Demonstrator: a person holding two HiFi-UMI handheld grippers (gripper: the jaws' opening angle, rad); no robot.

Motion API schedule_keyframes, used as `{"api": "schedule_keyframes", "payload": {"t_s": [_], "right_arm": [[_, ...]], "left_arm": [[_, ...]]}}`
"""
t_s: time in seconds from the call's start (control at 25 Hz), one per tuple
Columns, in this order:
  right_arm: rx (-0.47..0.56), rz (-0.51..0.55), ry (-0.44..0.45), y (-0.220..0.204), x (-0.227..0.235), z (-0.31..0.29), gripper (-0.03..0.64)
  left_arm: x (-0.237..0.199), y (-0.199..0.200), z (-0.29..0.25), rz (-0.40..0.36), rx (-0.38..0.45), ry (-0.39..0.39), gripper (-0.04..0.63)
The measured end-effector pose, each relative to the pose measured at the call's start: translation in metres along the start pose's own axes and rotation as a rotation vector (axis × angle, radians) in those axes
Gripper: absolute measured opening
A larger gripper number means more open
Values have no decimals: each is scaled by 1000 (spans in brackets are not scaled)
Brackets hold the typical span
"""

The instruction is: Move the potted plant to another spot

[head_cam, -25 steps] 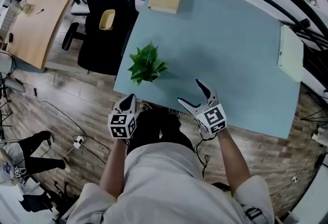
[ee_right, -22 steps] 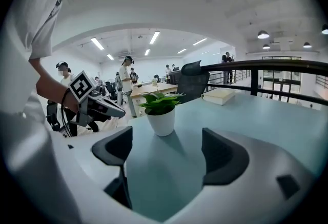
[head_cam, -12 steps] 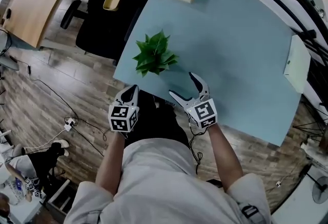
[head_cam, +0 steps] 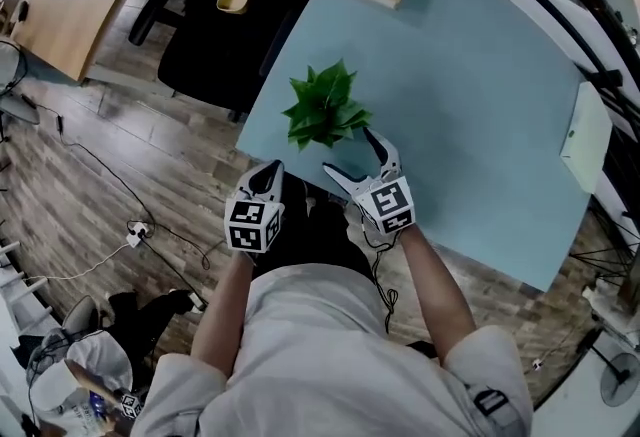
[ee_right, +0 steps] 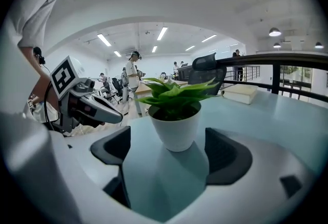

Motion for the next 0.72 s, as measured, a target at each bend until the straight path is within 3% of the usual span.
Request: {"api": "schedule_keyframes", "payload": {"t_s": [0.72], "right_arm": [[27,31,23,20,9,-55,528]], "left_arm": [[-30,7,13,28,17,49,11]]}}
Point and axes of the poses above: the fingertips, and each gripper's own axes: z backward along the fingers, x to its right, y out of its top, the point moved 4 cm from there along z, backward along the fingers
